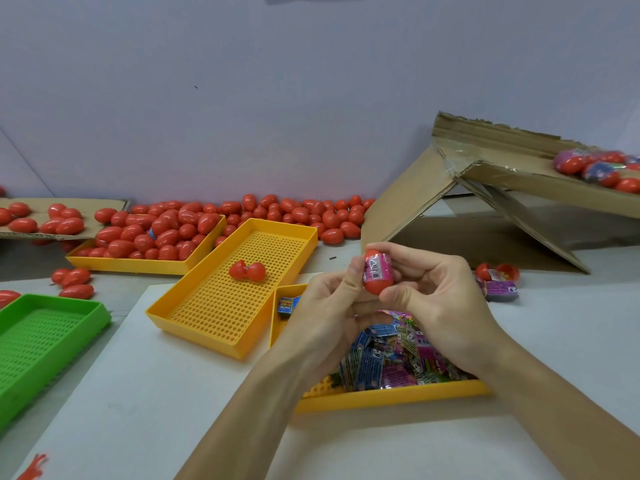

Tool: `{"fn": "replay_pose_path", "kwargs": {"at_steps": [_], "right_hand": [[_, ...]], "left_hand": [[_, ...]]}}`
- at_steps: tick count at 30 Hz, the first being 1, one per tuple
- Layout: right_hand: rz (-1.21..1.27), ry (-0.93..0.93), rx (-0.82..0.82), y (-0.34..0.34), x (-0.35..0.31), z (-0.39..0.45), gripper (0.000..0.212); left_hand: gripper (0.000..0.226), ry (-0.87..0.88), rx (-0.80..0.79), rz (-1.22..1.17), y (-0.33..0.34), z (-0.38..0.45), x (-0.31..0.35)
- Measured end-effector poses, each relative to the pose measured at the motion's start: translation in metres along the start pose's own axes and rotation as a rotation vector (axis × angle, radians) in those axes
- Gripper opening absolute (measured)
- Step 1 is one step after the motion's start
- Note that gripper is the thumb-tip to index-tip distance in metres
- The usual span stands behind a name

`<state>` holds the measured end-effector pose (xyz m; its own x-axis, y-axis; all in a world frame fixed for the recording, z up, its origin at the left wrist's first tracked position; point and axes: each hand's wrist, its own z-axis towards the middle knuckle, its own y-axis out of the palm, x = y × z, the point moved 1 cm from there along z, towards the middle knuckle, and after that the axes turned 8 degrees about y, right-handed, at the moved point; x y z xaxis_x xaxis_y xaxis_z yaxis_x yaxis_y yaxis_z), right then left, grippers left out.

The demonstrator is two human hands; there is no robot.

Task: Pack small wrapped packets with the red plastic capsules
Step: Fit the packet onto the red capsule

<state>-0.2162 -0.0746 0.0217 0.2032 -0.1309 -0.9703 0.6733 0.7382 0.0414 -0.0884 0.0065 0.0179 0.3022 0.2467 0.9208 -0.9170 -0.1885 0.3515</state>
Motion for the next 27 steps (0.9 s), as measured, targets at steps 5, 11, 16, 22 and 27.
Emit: {"fn": "replay_pose_path", "kwargs": {"at_steps": [5, 11, 16, 22, 27], "right_hand": [[-0.107, -0.039, 0.046, 0.0002, 0.0019, 0.0011, 0.049], [-0.405, -0.099, 0.146, 0.0020, 0.0074, 0.0010, 0.050], [-0.469, -0.139, 0.168, 0.0034, 0.0058, 0.0013, 0.056], [-0.496, -0.146, 0.189, 0.0049, 0.0050, 0.0010, 0.054], [-0.590, -0.124, 0.219, 0.0020, 0.0093, 0.0025, 0.051]], "left_hand": [[0.055, 0.018, 0.120, 0.109, -0.0015, 0.0012, -0.0050], [0.039, 0.158, 0.208, 0.279, -0.0055, 0.0025, -0.0059], [0.035, 0.178, 0.164, 0.285, -0.0065, 0.0019, -0.0058], [0.037, 0.142, 0.135, 0.256, -0.0072, 0.0019, -0.0076], [0.032, 0.080, 0.112, 0.153, -0.0055, 0.0033, -0.0073]]}}
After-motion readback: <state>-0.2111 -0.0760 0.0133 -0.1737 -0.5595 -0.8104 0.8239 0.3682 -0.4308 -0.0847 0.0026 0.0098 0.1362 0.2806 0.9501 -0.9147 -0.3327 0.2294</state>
